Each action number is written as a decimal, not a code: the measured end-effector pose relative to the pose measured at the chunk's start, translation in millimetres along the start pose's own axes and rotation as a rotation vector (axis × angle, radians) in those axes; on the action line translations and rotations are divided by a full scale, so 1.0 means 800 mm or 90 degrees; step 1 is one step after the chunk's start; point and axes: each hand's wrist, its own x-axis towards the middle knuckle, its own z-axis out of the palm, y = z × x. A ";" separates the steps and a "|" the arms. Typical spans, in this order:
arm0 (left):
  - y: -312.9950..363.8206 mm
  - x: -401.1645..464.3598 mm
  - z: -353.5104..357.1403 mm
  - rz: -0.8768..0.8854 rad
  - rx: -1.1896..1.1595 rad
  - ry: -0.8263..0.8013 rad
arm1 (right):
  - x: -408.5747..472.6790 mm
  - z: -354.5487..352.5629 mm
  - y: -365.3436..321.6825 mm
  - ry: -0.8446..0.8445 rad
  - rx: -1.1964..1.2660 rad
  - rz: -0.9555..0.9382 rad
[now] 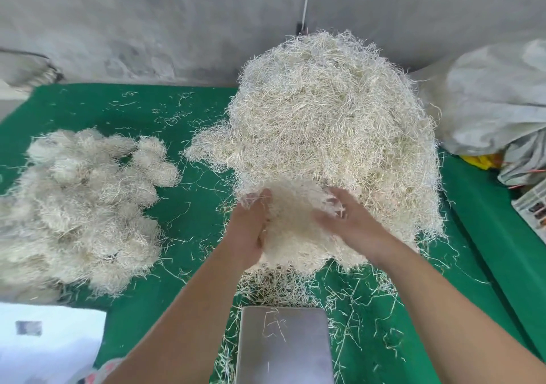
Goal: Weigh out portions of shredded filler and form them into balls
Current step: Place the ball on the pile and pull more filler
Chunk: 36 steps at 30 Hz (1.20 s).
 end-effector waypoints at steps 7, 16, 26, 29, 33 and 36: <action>0.000 0.014 -0.006 0.182 0.182 0.153 | 0.000 0.000 -0.008 0.125 -0.114 -0.020; 0.003 -0.007 0.012 0.115 0.291 -0.133 | 0.013 -0.054 -0.053 0.299 0.044 0.011; 0.008 -0.036 0.048 0.553 0.500 -0.020 | 0.010 -0.052 -0.078 0.319 0.429 0.005; -0.005 -0.021 0.071 0.540 0.553 -0.054 | 0.006 -0.036 -0.088 0.248 0.463 -0.009; -0.022 0.009 0.070 0.401 0.437 0.024 | 0.003 -0.035 -0.099 0.214 0.632 0.038; -0.048 0.013 0.059 0.362 0.615 -0.013 | 0.004 -0.046 -0.104 0.206 0.694 0.066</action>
